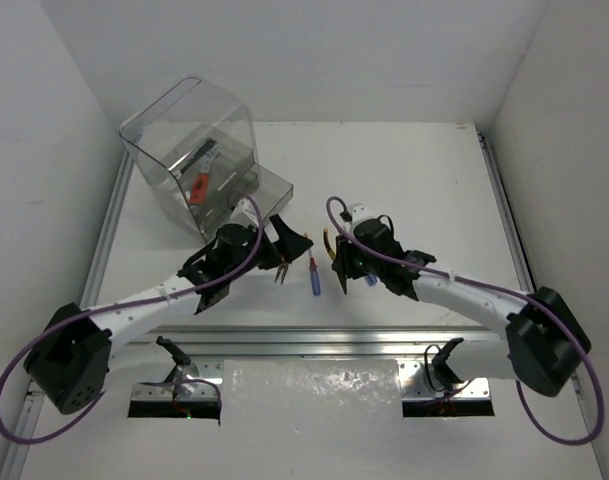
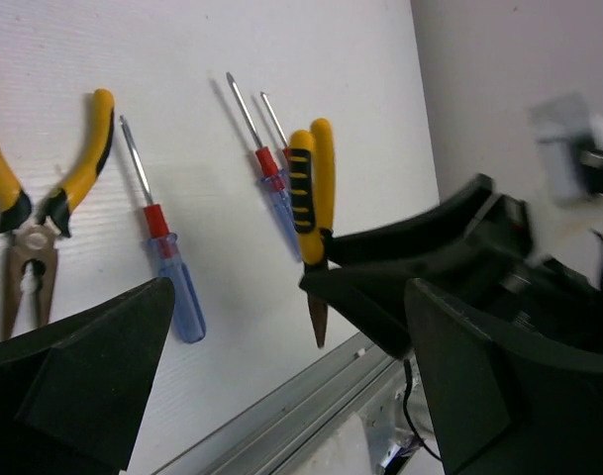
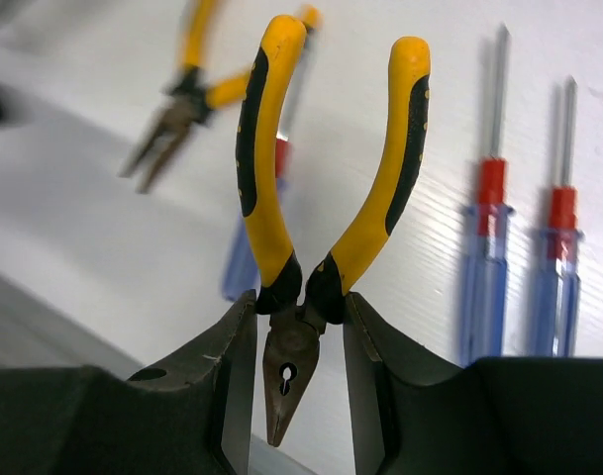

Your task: Sort the tools into containers

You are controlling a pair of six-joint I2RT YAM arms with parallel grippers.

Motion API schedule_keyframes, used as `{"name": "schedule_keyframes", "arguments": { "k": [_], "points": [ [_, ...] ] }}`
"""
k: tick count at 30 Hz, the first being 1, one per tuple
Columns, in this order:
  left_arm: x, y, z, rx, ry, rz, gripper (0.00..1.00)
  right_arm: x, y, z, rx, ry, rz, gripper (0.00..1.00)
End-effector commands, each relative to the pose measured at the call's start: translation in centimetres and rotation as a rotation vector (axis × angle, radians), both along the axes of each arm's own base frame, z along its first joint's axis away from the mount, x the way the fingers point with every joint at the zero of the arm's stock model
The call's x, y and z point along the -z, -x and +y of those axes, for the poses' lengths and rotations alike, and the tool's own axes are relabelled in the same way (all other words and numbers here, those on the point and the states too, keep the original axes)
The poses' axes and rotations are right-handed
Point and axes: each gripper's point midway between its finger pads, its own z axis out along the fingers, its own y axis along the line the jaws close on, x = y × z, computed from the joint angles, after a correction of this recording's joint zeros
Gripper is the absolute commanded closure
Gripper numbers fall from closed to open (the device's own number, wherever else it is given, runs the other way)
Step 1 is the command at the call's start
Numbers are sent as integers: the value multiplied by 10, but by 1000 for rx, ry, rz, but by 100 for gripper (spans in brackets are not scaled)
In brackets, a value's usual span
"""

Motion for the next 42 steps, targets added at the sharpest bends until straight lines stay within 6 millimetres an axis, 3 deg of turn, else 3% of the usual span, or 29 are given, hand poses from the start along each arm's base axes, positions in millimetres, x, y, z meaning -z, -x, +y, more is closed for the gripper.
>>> {"name": "schedule_keyframes", "arguments": {
  "k": [1,6,7,9,12,15,16,17,19,20,22,23,24,25,26,27,28,29,30,31,32,33,34,35,36,38,39,41,42],
  "points": [
    [-40,-13,-29,23,166,-85,1,-62,-5,34,-124,-213,-168,100],
    [-47,-17,-59,96,211,-103,7,-90,10,46,-206,-314,-189,100],
    [-53,-17,-67,116,222,-111,13,-95,13,50,-228,-335,-186,100],
    [-46,-20,-75,129,217,-90,24,-104,17,54,-248,-366,-196,100],
    [-46,-20,-85,157,231,-92,52,-113,21,61,-280,-396,-193,100],
    [-50,-20,-93,202,233,-112,100,-116,24,65,-302,-416,-196,99],
    [-57,-20,-97,224,233,-131,100,-120,23,66,-304,-426,-206,98],
    [-55,-20,-97,238,199,-146,100,-121,23,65,-300,-428,-206,96],
    [-66,-27,-96,234,157,-179,100,-124,21,61,-278,-418,-217,65],
    [-56,-28,-88,233,55,-175,100,-124,19,57,-257,-405,-222,49],
    [-70,-50,-70,160,-66,-235,100,-122,10,38,-169,-355,-232,21],
    [-66,-51,-57,148,-129,-218,100,-123,6,30,-138,-338,-236,17],
    [-82,-65,-43,101,-159,-248,100,-114,7,19,-104,-296,-195,14],
    [-83,-76,-27,65,-248,-278,100,-113,2,7,-59,-279,-188,11],
    [-70,-81,-5,37,-345,-225,100,-113,0,0,-34,-263,-181,11],
    [-87,-91,5,2,-384,-253,100,-106,1,-8,-18,-232,-158,11],
    [-75,-98,23,-22,-501,-230,100,-110,0,-15,-4,-233,-167,10],
    [-76,-108,39,-48,-546,-223,100,-107,1,-18,-1,-226,-162,10],
    [-92,-118,46,-55,-593,-261,100,-108,1,-22,1,-226,-167,10],
    [-78,-124,57,-55,-666,-209,100,-109,3,-24,2,-227,-175,10],
    [-95,-133,61,-70,-697,-238,100,-110,4,-26,-2,-225,-180,10],
    [-94,-142,73,-92,-792,-244,100,-109,5,-27,-4,-221,-181,10],
    [-76,-148,80,-84,-875,-192,100,-108,6,-28,-7,-219,-178,9],
    [-88,-160,95,-155,-942,-197,100,-107,8,-28,-16,-215,-178,9],
    [-66,-167,103,-135,-1035,-144,100,-105,10,-29,-19,-212,-173,9],
    [-70,-184,117,-165,-1120,-130,100,-103,12,-30,-29,-205,-170,9],
    [-54,-191,127,-167,-1205,-85,100,-100,13,-31,-30,-202,-164,9],
    [-55,-202,141,-200,-1282,-67,100,-100,15,-30,-42,-207,-165,9],
    [-40,-205,144,-181,-1318,-32,100,-99,16,-30,-42,-207,-162,9]
  ]
}}
